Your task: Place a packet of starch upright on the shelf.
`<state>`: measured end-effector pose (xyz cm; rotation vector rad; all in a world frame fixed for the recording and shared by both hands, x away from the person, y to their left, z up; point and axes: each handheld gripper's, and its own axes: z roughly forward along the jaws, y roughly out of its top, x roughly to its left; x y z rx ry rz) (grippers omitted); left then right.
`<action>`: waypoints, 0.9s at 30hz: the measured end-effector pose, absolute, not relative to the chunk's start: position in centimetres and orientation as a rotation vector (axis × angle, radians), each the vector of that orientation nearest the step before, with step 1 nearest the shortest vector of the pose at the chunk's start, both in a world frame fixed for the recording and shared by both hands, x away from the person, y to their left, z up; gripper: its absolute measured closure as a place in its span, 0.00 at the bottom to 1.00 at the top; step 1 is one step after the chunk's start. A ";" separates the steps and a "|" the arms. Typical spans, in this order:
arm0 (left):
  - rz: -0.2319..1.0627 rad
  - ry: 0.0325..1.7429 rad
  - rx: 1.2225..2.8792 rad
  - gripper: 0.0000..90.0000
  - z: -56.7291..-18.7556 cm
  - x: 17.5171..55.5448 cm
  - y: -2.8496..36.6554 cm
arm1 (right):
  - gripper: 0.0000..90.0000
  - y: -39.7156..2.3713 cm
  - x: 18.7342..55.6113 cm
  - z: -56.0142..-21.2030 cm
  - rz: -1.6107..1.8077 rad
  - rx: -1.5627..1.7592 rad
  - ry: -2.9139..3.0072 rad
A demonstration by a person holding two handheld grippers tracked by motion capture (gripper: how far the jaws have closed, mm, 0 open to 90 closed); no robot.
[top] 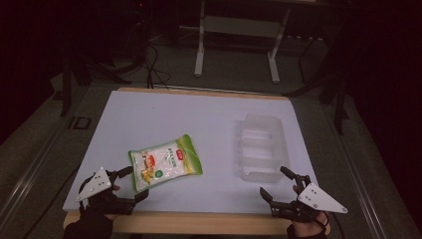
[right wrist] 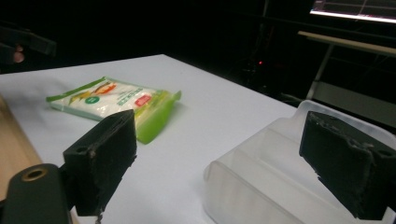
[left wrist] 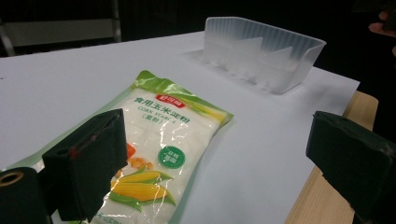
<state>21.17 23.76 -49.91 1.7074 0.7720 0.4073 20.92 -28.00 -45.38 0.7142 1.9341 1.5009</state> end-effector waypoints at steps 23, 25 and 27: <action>0.369 0.699 1.773 0.07 -48.6 22.1 22.6 | 0.11 -26.9 20.0 -44.9 1.563 0.700 1.950; 0.365 0.697 1.759 0.07 -48.1 22.5 22.6 | 0.11 -27.0 19.7 -44.6 1.570 0.691 1.917; 0.369 0.687 1.750 0.07 -47.5 22.8 22.5 | 0.11 -27.0 19.6 -44.3 1.571 0.697 1.907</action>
